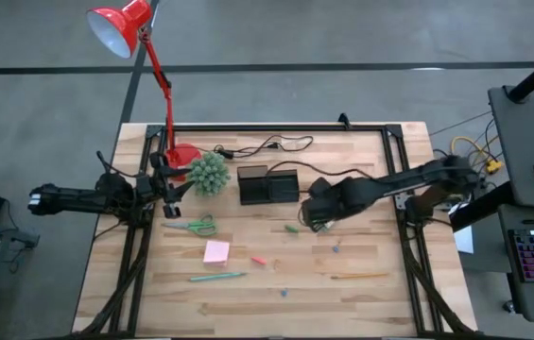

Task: Pick and place office supplies into organizer
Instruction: Put the blue sticky notes into the desk organizer

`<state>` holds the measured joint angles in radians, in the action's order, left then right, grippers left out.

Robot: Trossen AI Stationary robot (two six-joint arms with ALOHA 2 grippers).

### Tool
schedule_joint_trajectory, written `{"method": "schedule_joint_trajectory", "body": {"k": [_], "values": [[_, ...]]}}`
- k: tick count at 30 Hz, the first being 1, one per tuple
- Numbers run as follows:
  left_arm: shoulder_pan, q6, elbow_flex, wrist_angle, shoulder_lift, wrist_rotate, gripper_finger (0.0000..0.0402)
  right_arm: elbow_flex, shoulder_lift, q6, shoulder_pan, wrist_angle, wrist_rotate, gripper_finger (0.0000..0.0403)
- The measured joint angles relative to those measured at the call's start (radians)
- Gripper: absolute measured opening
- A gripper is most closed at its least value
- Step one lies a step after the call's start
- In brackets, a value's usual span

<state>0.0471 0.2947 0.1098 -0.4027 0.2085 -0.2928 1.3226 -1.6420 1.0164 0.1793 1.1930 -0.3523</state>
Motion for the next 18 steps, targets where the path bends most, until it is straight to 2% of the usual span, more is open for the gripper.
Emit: {"method": "schedule_joint_trajectory", "body": {"k": [8,11,18], "values": [[0.000,0.000,0.000,0.002,-0.001,0.000,0.0139,0.024,-0.159,-0.013,0.004,0.012,0.067,0.0120],[0.000,0.000,0.000,0.002,-0.001,0.000,0.0139,0.018,-0.200,-0.020,0.004,0.012,0.107,0.0136],[0.000,0.000,-0.001,0.001,0.000,0.000,0.0139,0.016,-0.252,0.003,0.004,-0.002,0.101,0.0176]]}}
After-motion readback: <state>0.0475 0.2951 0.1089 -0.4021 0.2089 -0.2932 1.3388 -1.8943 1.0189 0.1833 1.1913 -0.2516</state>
